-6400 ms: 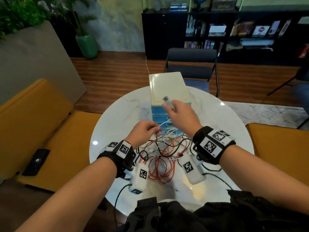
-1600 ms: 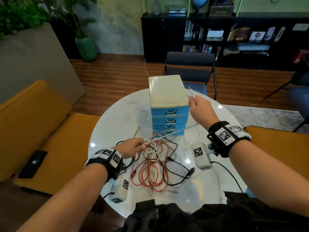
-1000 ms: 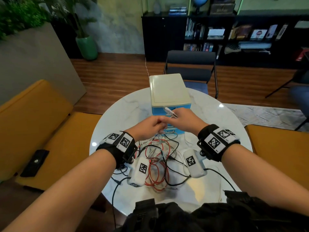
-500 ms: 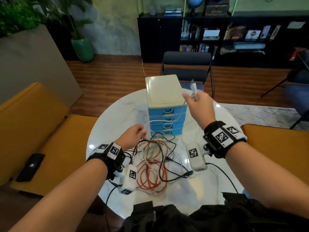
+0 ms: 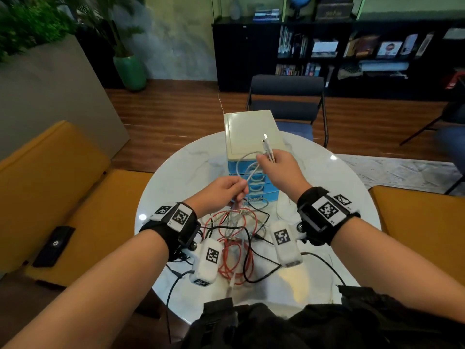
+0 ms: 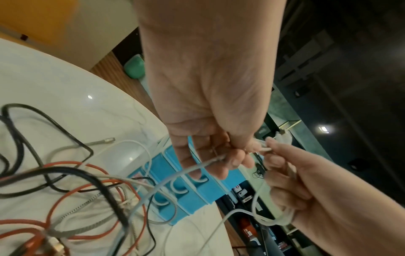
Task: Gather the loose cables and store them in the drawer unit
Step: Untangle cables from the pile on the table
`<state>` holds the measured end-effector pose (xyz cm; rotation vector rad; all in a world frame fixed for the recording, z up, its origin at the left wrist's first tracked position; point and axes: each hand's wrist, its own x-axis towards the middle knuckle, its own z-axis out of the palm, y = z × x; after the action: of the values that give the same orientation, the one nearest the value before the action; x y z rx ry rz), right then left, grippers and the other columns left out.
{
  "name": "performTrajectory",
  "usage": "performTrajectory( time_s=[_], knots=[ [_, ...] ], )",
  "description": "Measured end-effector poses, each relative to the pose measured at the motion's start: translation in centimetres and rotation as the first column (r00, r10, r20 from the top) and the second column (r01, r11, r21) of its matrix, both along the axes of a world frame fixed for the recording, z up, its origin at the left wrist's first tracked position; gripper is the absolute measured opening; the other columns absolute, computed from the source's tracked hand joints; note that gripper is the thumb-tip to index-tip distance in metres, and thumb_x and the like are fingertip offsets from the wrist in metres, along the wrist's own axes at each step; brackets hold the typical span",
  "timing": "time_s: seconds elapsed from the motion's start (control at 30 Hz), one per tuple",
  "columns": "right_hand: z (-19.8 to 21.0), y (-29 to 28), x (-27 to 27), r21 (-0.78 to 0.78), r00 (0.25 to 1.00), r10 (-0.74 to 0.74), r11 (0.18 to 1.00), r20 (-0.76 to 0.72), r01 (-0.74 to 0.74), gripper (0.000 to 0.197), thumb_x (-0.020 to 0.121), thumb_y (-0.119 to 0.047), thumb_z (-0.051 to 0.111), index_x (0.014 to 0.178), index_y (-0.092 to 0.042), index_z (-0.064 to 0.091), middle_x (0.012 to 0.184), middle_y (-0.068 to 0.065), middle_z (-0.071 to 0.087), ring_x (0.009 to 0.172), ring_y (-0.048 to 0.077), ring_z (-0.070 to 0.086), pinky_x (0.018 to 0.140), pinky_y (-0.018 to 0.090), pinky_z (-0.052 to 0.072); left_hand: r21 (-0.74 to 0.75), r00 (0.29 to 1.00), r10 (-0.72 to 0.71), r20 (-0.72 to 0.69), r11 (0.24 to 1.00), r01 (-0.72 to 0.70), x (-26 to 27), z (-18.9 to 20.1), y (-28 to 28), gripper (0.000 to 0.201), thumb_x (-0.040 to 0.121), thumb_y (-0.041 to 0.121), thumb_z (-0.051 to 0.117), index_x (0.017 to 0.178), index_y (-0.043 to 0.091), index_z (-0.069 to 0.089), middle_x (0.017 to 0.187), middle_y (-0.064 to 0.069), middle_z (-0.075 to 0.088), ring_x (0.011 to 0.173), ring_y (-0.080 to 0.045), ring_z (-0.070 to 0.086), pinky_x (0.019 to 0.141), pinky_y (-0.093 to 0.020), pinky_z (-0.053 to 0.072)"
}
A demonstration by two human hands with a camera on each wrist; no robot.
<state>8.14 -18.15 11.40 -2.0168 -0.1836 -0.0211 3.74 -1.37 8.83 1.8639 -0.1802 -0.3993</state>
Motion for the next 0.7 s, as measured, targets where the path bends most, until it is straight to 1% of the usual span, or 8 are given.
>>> performTrajectory(
  time_s=[0.1,0.2,0.3,0.4,0.47,0.53,0.63,0.7],
  knots=[
    [0.3,-1.3,1.2,0.014,0.986,-0.164,0.986,0.037,0.164,0.031,0.098,-0.028,0.051,0.073,-0.011,0.056,0.063,-0.001,0.048,0.058,0.013,0.044,0.055,0.029,0.035,0.164,0.997,-0.073,-0.011,0.984,0.074,-0.2,-1.4,0.9,0.031,0.104,0.023,0.034,0.081,0.015,0.053,0.067,0.004,0.049,0.062,-0.009,0.053,0.072,-0.022,0.047],
    [1.0,-3.1,2.6,0.120,0.939,-0.334,0.939,0.086,0.323,0.023,0.098,-0.024,0.050,0.085,-0.008,0.060,0.067,-0.003,0.049,0.063,0.012,0.046,0.064,0.031,0.041,0.354,0.992,-0.122,-0.008,0.928,0.117,-0.7,-3.3,2.6,0.032,0.104,0.023,0.033,0.078,0.018,0.052,0.071,0.002,0.052,0.068,-0.012,0.049,0.075,-0.023,0.042],
    [1.6,-4.4,3.0,0.158,0.898,-0.410,0.908,0.156,0.387,0.020,0.098,-0.024,0.051,0.084,-0.011,0.057,0.066,-0.005,0.049,0.061,0.008,0.045,0.063,0.027,0.040,0.373,0.999,-0.046,-0.013,0.927,0.047,-0.9,-4.4,4.1,0.031,0.103,0.018,0.034,0.078,0.017,0.053,0.072,-0.002,0.054,0.071,-0.016,0.051,0.076,-0.027,0.041],
    [1.3,-4.0,2.2,0.079,0.925,-0.283,0.959,0.255,0.272,0.023,0.099,-0.027,0.052,0.089,-0.009,0.061,0.068,-0.002,0.053,0.059,0.009,0.047,0.060,0.029,0.042,0.365,0.993,0.064,0.096,0.926,-0.094,-0.2,-3.6,4.1,0.027,0.102,0.017,0.040,0.086,0.012,0.061,0.069,0.000,0.056,0.067,-0.013,0.056,0.070,-0.022,0.044],
    [0.8,-3.0,1.3,-0.029,0.968,-0.079,0.996,0.238,0.089,0.025,0.099,-0.031,0.052,0.097,-0.010,0.065,0.073,0.002,0.061,0.061,0.011,0.054,0.058,0.026,0.045,0.312,0.975,0.109,0.194,0.935,-0.167,0.3,-2.3,3.1,0.023,0.099,0.018,0.047,0.089,0.012,0.066,0.067,0.001,0.057,0.063,-0.010,0.056,0.064,-0.018,0.045],
    [-0.1,-2.0,0.4,-0.145,0.977,0.140,0.983,0.161,-0.117,0.020,0.097,-0.030,0.056,0.104,-0.014,0.066,0.079,-0.001,0.066,0.066,0.005,0.060,0.058,0.019,0.047,0.249,0.961,0.112,0.253,0.952,-0.177,0.9,-0.8,1.6,0.018,0.096,0.020,0.055,0.091,0.012,0.070,0.067,0.004,0.060,0.062,-0.004,0.055,0.062,-0.012,0.045],
    [-1.6,-1.1,-0.1,-0.381,0.945,0.314,0.888,0.090,-0.259,0.019,0.093,-0.031,0.057,0.105,-0.020,0.068,0.089,0.003,0.070,0.082,0.018,0.064,0.071,0.036,0.052,0.232,0.949,0.081,0.306,0.960,-0.157,1.4,0.7,0.0,0.016,0.092,0.022,0.061,0.090,0.011,0.073,0.072,0.002,0.065,0.067,-0.002,0.058,0.071,-0.016,0.047],
    [-1.9,-1.2,0.0,-0.407,0.942,0.335,0.865,0.030,-0.295,0.021,0.093,-0.035,0.057,0.099,-0.021,0.070,0.088,0.004,0.070,0.082,0.021,0.064,0.073,0.040,0.052,0.244,0.956,0.064,0.286,0.960,-0.138,1.6,0.7,-0.1,0.015,0.091,0.023,0.063,0.087,0.012,0.073,0.079,-0.002,0.069,0.074,-0.005,0.061,0.077,-0.021,0.048]
  ],
)
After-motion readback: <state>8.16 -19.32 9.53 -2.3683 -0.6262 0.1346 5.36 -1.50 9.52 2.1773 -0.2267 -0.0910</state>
